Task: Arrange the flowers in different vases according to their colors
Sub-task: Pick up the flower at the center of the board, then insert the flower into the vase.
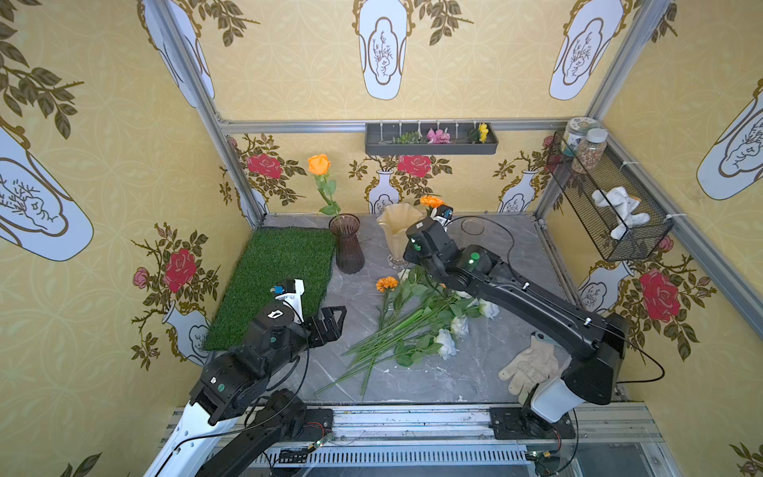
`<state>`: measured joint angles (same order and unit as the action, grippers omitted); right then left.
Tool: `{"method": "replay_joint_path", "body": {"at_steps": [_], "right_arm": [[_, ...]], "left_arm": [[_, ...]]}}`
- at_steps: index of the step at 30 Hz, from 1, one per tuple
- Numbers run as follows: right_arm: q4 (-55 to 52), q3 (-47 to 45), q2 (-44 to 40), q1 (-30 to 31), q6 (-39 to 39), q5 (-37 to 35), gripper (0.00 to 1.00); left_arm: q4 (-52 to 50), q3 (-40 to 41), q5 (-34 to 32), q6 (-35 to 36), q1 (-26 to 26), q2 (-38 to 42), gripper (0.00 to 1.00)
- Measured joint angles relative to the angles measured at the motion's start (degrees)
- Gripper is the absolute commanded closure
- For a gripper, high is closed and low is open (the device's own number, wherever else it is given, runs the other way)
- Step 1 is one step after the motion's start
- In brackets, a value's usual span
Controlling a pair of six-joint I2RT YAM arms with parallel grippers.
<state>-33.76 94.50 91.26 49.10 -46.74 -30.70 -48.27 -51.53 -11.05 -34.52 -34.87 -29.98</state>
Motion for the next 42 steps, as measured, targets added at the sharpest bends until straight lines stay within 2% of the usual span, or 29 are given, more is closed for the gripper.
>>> {"method": "replay_joint_path", "body": {"at_steps": [5, 10, 13, 16, 22, 29, 36, 42], "right_arm": [[6.4, 4.92, -1.16, 3.76, 14.64, -2.6, 1.0], [19.41, 14.53, 6.23, 9.7, 35.93, -5.14, 1.0], [25.64, 17.81, 10.82, 10.12, 46.27, -3.76, 1.0], [29.62, 20.96, 14.56, 8.35, 51.91, 0.04, 1.0], [34.38, 33.86, 23.91, 3.13, 53.0, 7.98, 1.0], [38.82, 43.5, 33.27, 1.53, 52.98, 13.51, 1.0], [44.52, 46.29, 40.22, -0.76, 52.3, 14.88, 1.0], [45.62, 42.49, 43.87, -1.4, 52.33, 14.84, 1.0]], "left_arm": [[-2.67, -2.73, -0.9, -0.07, 0.0, 0.44, 0.0], [-5.49, -4.85, -2.27, 0.0, 0.0, -0.37, 0.0], [-6.27, -3.87, -2.62, 0.0, 0.0, 0.35, 0.0], [-6.64, -3.23, -2.91, -0.02, 0.0, 0.92, 0.0], [-6.64, -2.4, -3.78, -0.07, 0.0, 1.55, 0.0], [-6.62, -2.32, -4.79, -0.26, 0.09, 2.12, 0.0], [-6.62, -2.19, -5.11, -0.44, 0.37, 2.21, 0.0], [-6.6, -2.12, -5.07, -0.44, 1.22, 2.14, 0.0]]}}
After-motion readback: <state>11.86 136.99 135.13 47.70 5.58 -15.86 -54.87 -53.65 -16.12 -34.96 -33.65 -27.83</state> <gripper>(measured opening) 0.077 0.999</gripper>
